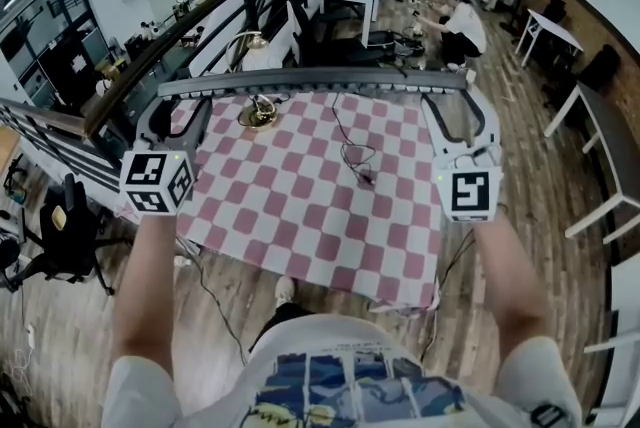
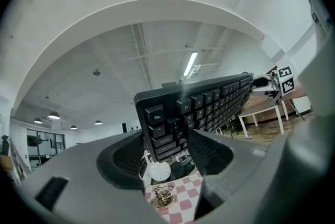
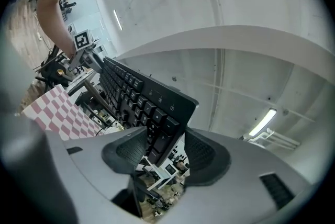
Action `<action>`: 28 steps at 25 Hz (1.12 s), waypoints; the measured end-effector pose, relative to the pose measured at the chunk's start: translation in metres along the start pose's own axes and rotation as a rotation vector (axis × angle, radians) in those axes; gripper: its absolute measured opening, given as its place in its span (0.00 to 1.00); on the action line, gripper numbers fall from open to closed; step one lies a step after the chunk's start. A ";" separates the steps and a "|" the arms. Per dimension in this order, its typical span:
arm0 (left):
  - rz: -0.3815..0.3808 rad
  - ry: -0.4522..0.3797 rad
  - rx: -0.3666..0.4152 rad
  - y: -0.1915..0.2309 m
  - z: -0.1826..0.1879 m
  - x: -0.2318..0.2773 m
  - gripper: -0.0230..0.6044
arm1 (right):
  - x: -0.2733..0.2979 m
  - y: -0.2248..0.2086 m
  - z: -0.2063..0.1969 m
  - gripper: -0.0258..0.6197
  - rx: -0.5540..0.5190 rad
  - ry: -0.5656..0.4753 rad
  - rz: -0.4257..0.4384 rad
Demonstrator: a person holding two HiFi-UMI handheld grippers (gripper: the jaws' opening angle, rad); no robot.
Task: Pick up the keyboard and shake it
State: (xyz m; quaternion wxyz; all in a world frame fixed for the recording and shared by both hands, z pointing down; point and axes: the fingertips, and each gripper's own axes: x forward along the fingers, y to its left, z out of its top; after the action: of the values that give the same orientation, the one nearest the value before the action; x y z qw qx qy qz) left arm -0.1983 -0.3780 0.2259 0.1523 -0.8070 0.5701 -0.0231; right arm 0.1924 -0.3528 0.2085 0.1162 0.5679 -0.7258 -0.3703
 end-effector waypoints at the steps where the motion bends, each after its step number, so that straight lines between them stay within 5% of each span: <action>1: 0.005 -0.006 0.005 0.001 0.002 -0.001 0.45 | 0.000 -0.001 0.002 0.38 -0.005 -0.004 -0.005; 28: 0.041 -0.072 0.059 0.001 0.030 -0.015 0.45 | -0.014 -0.012 0.016 0.37 -0.037 -0.023 -0.048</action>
State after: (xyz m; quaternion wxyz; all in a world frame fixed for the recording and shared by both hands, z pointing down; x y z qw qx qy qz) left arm -0.1979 -0.3573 0.1993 0.1969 -0.7908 0.5795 -0.0075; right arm 0.1964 -0.3343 0.1934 0.1095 0.5785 -0.7063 -0.3930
